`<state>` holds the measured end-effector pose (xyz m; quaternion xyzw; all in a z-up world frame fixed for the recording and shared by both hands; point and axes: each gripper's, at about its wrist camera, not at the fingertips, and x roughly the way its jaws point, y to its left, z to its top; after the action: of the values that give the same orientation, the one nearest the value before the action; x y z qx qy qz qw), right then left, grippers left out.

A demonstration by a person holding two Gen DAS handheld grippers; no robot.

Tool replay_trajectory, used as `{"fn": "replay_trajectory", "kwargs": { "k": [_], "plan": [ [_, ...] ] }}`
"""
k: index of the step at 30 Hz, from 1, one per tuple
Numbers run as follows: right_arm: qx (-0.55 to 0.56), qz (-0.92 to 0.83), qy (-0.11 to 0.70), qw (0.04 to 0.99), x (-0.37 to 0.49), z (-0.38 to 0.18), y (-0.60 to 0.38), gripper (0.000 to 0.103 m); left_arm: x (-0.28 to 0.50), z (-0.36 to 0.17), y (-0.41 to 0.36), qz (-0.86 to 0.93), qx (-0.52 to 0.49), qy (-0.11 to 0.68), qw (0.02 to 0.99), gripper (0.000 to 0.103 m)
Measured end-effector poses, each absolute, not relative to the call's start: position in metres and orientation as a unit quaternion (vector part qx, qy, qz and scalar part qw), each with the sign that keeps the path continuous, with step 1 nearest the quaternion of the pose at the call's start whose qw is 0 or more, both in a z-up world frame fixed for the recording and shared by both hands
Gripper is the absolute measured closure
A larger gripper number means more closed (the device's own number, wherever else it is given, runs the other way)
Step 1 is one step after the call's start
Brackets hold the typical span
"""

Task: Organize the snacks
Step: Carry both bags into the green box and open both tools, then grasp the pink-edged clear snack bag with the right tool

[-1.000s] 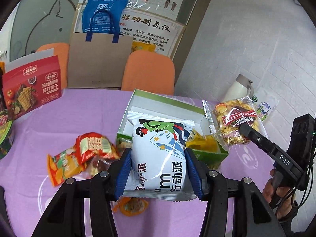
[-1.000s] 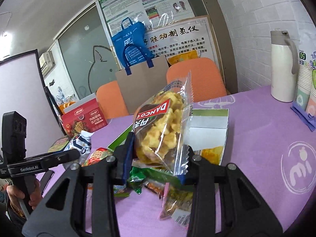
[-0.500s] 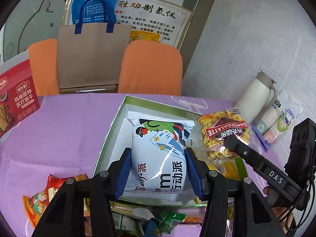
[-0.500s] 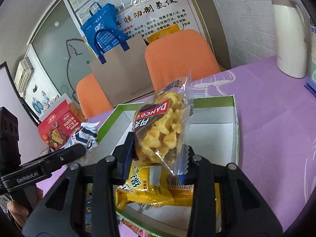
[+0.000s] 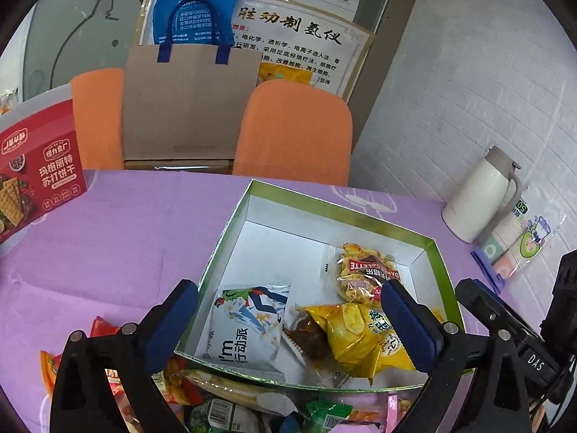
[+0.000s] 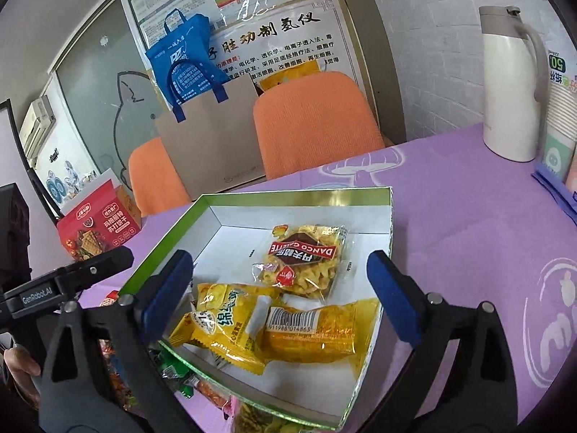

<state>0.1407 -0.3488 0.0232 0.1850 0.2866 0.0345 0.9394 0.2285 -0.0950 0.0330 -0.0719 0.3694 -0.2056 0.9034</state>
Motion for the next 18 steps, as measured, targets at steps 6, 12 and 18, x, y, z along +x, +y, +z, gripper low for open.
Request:
{"fn": "replay_trajectory", "kwargs": {
  "k": [6, 12, 18],
  "plan": [
    [0.189, 0.044, 0.279, 0.941, 0.112, 0.033, -0.343, 0.006, 0.203, 0.044, -0.092, -0.205, -0.063, 0.362, 0.907, 0.000],
    [0.182, 0.047, 0.270, 0.944, 0.074, 0.038, -0.335, 0.005, 0.163, 0.059, -0.091, -0.167, -0.020, 0.344, 0.924, 0.000],
    [0.173, 0.049, 0.268, 0.946, 0.046, 0.032, -0.325, 0.005, 0.123, 0.063, -0.091, -0.179, -0.010, 0.330, 0.927, 0.000]
  ]
}}
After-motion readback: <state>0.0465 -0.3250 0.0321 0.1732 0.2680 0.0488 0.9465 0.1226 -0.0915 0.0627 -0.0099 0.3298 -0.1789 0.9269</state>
